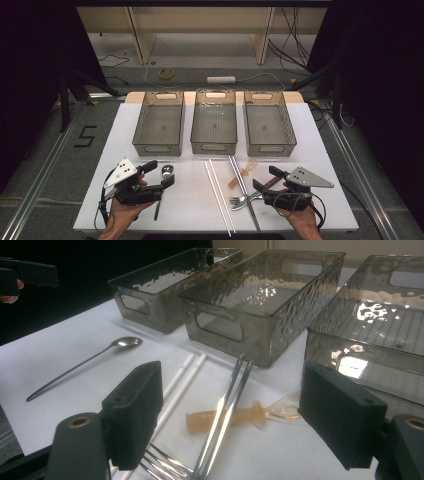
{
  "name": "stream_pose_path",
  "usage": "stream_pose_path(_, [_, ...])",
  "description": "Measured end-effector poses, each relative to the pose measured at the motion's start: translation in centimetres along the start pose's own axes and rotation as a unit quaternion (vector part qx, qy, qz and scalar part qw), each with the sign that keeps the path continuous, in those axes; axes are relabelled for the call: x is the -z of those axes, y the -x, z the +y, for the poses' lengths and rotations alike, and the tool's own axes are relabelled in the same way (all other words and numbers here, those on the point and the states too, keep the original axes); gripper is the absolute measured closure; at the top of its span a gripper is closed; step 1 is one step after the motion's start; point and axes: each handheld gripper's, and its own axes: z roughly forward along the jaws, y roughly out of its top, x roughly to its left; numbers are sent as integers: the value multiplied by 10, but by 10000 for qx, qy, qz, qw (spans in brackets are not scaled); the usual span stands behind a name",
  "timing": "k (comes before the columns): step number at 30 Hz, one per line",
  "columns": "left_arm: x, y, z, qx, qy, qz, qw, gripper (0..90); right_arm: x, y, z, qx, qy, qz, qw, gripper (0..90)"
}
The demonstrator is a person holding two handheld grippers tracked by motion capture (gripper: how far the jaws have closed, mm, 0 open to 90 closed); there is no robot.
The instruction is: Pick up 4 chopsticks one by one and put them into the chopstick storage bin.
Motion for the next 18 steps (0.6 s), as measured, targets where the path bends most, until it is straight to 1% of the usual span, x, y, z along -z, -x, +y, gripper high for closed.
stream_pose_path(6, [0, 0, 0, 7, -5, -4, 10000, 177, -1, 0, 1, -32, -101, 7, 9999, 281])
stream_pose_path(8, [0, 0, 0, 11, 3, -4, 10000, 177, -2, 1, 2, -36, -135, 25, 9999, 298])
stream_pose_path(11, [0, 0, 0, 10, -11, 0, 10000, 177, -1, 3, 4, -105, -196, 60, 9997, 329])
stream_pose_path(12, [0, 0, 0, 7, -11, 1, 10000, 177, -2, 5, 6, -200, -280, 121, 9993, 346])
stream_pose_path(13, [0, 0, 0, 8, -9, 1, 10000, 177, -2, 5, 6, -200, -280, 121, 9993, 346])
stream_pose_path(14, [0, 0, 0, 10, -10, 6, 10000, 177, -4, 6, 8, -267, -430, 172, 9986, 362])
stream_pose_path(16, [0, -1, 0, 12, -3, 14, 10000, 177, -6, 7, 11, -351, -580, 207, 9975, 387])
stream_pose_path(17, [0, -1, 0, 12, -3, 14, 10000, 177, -6, 7, 11, -351, -580, 207, 9975, 387])
stream_pose_path(18, [0, -1, 0, 15, 0, 16, 10000, 177, -10, 9, 15, -479, -791, 267, 9954, 405])
